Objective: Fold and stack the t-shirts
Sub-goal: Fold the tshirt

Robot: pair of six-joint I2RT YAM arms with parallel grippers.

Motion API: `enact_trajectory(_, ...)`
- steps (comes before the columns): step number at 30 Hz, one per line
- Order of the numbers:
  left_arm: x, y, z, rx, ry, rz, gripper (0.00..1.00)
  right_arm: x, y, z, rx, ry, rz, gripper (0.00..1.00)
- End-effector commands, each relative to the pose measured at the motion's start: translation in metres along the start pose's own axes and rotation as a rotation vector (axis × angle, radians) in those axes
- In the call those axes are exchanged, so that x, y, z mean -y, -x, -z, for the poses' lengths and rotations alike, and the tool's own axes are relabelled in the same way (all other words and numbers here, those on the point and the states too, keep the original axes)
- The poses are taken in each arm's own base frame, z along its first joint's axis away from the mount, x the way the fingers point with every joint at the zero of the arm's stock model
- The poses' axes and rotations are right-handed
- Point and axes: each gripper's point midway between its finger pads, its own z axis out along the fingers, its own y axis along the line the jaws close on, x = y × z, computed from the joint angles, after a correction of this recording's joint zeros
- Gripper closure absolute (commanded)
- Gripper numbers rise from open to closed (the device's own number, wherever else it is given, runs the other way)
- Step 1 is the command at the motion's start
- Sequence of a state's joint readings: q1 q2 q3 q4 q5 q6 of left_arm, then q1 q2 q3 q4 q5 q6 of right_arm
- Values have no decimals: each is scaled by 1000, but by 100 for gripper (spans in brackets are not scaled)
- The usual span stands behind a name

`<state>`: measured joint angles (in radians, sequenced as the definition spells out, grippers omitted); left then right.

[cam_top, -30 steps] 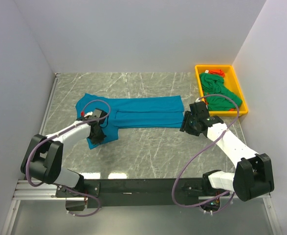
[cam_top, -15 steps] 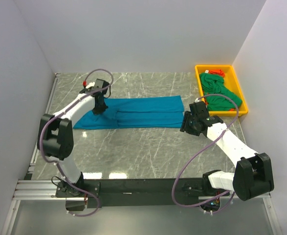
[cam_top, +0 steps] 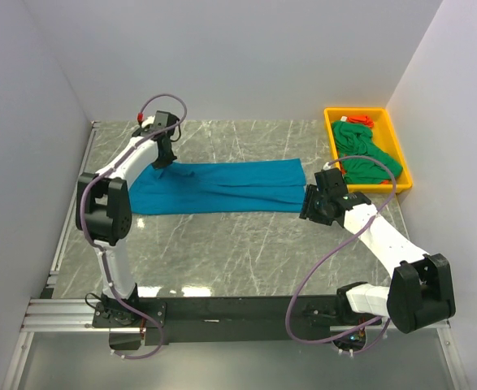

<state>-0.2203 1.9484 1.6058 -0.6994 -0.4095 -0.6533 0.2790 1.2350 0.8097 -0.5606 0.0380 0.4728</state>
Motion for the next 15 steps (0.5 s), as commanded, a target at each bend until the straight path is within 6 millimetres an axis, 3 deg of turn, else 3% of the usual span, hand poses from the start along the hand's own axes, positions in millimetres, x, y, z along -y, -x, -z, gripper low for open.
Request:
enact_trajectory(1, 0, 20, -6, 43, 6, 11, 98, -4, 14, 3, 46, 1, 15, 44)
enact_trajectory(9, 2, 24, -28, 50, 9, 25, 94, -3, 19, 2, 65, -10, 13, 44)
enact_trajectory(15, 2, 33, -22, 62, -8, 46, 81, -6, 31, 0, 89, -19, 8, 44)
